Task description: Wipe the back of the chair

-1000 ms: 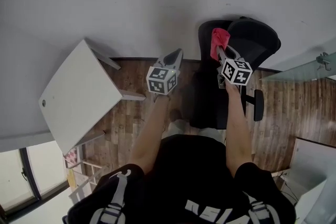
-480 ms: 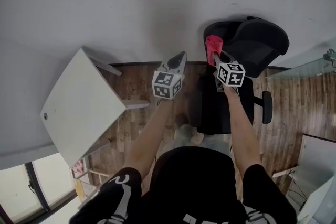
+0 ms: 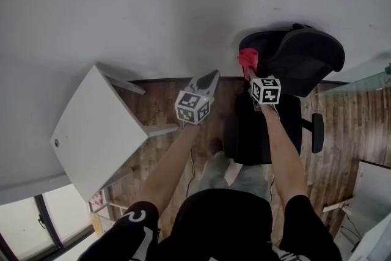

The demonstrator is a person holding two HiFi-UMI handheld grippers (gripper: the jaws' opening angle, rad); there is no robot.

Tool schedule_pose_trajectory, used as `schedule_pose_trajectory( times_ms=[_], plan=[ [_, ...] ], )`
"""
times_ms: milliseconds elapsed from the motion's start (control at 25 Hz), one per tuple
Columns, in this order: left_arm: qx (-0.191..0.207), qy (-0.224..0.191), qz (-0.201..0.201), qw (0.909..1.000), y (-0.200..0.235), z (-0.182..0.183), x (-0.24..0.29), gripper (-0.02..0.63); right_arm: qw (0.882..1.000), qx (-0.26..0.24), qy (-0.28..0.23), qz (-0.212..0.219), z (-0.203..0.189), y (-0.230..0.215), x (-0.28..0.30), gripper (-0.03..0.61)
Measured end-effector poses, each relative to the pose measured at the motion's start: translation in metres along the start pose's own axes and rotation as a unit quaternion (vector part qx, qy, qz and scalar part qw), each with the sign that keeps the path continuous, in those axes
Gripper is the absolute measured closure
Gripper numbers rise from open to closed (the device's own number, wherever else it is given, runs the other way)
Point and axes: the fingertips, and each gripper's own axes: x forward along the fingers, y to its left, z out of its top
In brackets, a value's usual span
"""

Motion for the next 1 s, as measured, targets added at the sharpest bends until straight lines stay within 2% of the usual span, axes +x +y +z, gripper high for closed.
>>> schedule_pose_trajectory(
  times_ms=[320, 560, 1000],
  plan=[
    [0.003, 0.008, -0.006, 0.9999, -0.007, -0.011, 0.000, 0.591, 0.999, 0.005, 0.032, -0.001, -0.023, -0.007, 0.011, 0.505],
    [-0.004, 0.019, -0.001, 0.9998, -0.019, -0.028, 0.004, 0.591, 0.999, 0.010, 0.044, -0.011, -0.036, -0.028, 0.007, 0.505],
    [-0.033, 0.021, 0.009, 0.9992, -0.056, -0.036, 0.032, 0.591, 0.998, -0.010, 0.030, -0.056, -0.021, -0.083, -0.017, 0.505]
  ],
)
